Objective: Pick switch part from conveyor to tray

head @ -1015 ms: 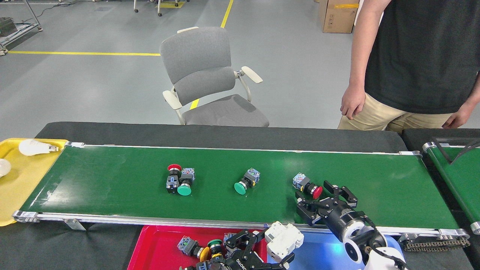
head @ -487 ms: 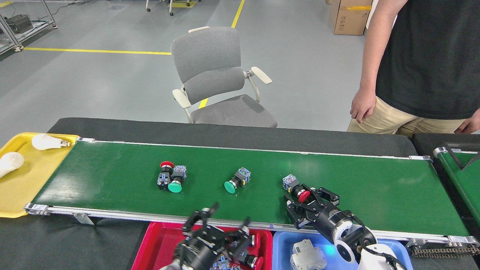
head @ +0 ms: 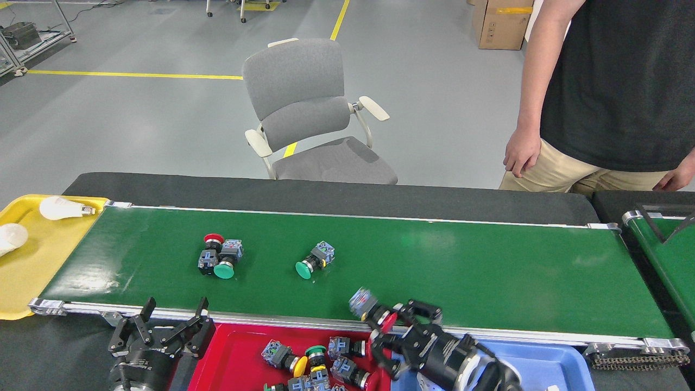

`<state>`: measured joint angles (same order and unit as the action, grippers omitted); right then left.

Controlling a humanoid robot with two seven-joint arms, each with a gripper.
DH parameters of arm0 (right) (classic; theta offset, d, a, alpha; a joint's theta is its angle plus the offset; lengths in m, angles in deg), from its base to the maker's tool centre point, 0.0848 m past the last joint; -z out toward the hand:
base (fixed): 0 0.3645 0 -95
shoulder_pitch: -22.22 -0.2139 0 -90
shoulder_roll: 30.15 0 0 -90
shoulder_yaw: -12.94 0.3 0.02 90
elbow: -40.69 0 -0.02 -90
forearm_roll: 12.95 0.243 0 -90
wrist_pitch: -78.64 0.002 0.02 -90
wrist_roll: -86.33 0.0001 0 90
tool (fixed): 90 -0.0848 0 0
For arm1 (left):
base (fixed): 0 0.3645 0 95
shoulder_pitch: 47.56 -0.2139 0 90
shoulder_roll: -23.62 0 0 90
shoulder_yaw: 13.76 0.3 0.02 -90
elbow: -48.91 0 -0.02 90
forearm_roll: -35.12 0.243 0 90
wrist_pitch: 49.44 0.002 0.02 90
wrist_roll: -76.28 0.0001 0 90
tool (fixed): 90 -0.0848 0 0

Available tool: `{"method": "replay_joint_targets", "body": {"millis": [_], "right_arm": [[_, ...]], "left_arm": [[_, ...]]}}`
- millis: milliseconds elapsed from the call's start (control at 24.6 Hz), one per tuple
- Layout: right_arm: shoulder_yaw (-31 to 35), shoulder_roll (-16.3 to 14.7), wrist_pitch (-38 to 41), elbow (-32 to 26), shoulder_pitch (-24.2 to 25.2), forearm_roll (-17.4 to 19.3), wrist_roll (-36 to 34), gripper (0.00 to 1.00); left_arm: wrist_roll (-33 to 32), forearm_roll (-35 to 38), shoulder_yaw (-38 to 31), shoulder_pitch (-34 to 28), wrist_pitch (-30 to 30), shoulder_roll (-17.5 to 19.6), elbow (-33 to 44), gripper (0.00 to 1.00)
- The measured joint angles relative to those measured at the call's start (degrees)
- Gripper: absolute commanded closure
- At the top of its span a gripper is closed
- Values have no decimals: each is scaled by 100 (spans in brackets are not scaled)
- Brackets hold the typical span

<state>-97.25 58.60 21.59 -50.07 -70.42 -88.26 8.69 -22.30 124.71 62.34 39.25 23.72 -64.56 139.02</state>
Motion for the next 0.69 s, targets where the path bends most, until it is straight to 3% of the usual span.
{"method": "replay_joint_targets", "body": {"millis": [162,284,528,690], "right_arm": [[54,9,97,-51,-7,10,-37,0],[716,40,-247,-164,-1,17,-44,0],[2100,168,-2387,-335,582,21,-772,1],[2305,-279,-3444,-435,1244,23,-1224,1]], "left_arm": [[8,-289,-2,269,-417,232,-531,1],[11,-353,-43,515,-531,336,-863,1],[17,-368,-520,720,-576,531,-1358,1],[18,-425,-710,810,-601,691,-1542,1]]}}
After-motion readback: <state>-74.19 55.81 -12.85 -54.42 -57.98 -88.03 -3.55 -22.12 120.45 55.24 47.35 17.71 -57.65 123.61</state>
